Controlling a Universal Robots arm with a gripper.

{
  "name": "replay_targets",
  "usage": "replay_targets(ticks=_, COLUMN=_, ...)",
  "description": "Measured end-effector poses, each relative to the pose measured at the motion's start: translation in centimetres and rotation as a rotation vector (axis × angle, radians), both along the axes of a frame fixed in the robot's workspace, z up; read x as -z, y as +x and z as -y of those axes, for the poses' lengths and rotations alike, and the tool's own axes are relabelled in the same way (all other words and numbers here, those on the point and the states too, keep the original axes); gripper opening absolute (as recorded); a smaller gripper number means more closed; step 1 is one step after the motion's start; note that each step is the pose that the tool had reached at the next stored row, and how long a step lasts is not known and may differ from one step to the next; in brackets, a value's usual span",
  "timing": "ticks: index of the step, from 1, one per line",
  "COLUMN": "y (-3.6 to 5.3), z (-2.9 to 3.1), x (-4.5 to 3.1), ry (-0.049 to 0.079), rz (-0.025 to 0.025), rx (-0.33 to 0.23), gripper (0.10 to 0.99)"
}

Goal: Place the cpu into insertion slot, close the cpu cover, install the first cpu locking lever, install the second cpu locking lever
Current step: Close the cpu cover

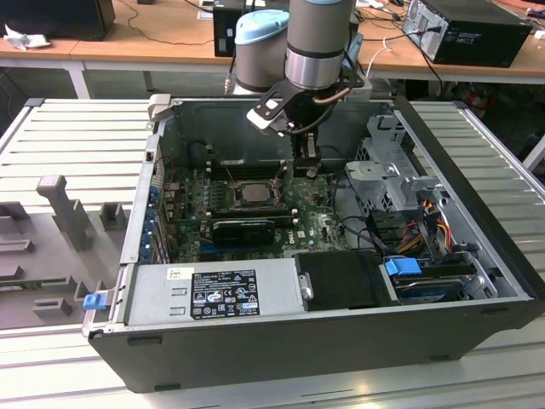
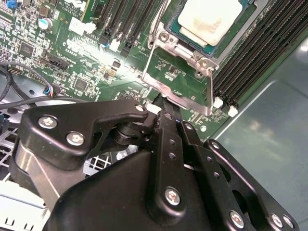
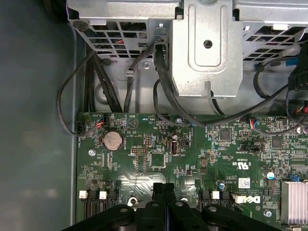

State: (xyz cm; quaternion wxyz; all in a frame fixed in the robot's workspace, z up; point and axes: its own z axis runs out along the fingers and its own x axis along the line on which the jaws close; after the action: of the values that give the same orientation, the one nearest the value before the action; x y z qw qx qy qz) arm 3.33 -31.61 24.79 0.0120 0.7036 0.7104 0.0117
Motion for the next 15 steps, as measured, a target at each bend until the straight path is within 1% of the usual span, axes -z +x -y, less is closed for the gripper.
replay_targets(ticks=15, y=-0.84, z=0.0, x=0.0, ry=0.0, rz=0.0, rx=0.0, gripper=0.106)
